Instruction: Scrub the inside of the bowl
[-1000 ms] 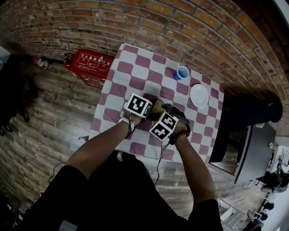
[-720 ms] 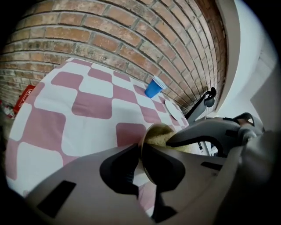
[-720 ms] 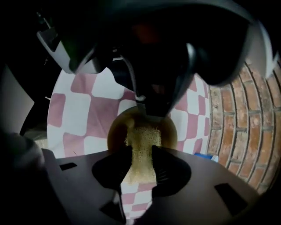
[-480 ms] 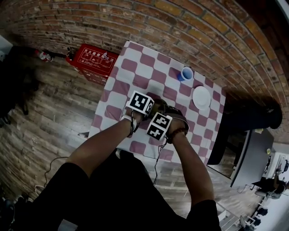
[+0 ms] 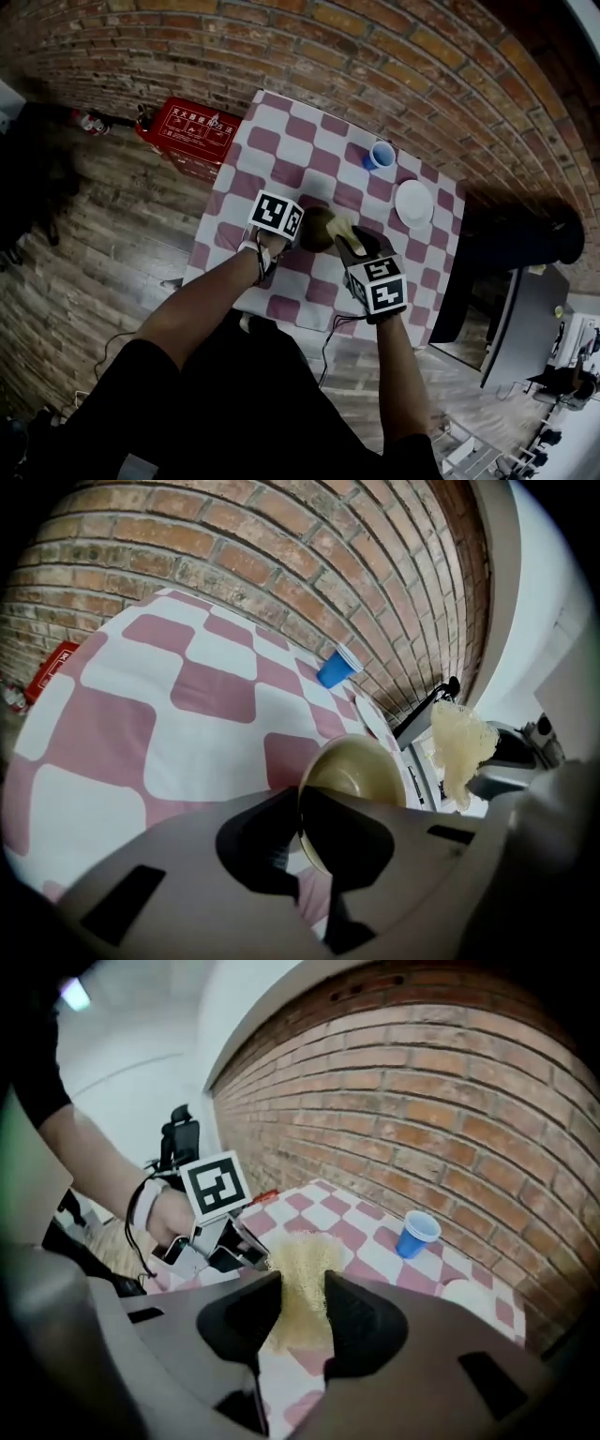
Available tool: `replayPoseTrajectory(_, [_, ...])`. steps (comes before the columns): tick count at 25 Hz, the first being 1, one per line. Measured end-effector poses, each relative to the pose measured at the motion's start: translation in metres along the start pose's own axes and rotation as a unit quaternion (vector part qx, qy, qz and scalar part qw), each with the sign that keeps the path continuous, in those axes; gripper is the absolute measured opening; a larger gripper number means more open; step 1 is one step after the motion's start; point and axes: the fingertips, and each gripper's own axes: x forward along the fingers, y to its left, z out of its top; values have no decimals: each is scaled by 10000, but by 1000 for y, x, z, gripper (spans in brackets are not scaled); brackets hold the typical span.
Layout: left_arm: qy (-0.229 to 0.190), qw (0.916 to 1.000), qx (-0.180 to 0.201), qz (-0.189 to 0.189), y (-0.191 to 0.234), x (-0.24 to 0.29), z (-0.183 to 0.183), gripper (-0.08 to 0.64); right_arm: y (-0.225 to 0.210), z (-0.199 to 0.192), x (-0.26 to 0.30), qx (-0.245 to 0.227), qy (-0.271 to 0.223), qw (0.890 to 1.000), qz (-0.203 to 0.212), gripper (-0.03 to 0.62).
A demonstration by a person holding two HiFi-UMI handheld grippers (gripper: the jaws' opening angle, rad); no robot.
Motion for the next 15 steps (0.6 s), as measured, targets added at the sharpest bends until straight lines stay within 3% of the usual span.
replayPoseTrajectory(4, [-160, 9994, -151, -249, -1, -10, 1, 26, -21, -5, -23, 956, -656, 9931, -180, 155])
replayPoseTrajectory(8, [-361, 9962, -387, -697, -5, -32, 2, 26, -27, -13, -41, 1918, -1275, 9731, 41, 155])
replayPoseTrajectory(10, [-429, 9929, -463, -1005, -11, -46, 3, 26, -15, -13, -50, 1923, -1556, 9683, 352, 155])
replayPoseTrajectory(15, [-510, 9799, -757, -1776, -29, -85, 6, 26, 35, 13, -89, 1269, -2445, 9538, 1199, 155])
